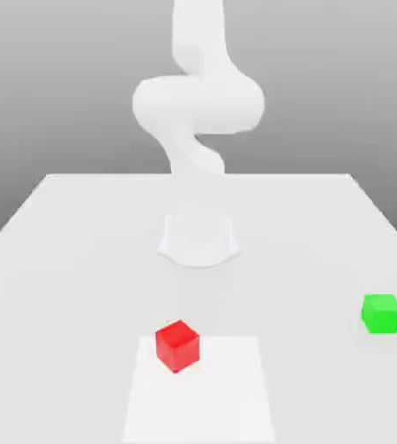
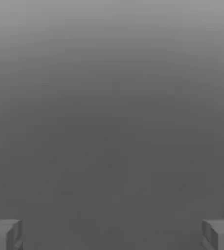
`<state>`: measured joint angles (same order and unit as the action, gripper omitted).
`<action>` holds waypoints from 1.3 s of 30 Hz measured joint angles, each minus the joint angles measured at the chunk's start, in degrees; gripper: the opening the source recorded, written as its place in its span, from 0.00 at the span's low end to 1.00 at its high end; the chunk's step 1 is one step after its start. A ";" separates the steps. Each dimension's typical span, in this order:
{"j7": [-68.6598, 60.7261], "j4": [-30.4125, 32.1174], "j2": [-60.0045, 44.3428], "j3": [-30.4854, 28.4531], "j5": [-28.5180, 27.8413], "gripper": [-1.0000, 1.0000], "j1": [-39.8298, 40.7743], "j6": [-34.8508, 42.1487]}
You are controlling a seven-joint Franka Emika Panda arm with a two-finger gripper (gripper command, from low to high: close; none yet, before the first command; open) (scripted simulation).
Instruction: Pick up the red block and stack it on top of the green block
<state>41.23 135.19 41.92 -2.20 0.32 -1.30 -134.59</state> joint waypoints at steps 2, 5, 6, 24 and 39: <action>-4.30 3.21 -3.83 -2.10 0.15 0.50 -1.36 -2.75; -10.48 7.86 -9.45 -4.95 0.23 0.50 -3.30 -6.71; -12.54 9.40 -11.32 -5.80 0.26 0.50 -3.89 -8.01; -44.64 27.95 -47.84 -9.37 5.75 0.50 -6.49 -34.64; -44.21 27.89 -48.53 -6.45 5.07 0.00 -3.35 -35.24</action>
<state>-2.98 163.08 -6.61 -8.65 5.39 -4.65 -169.84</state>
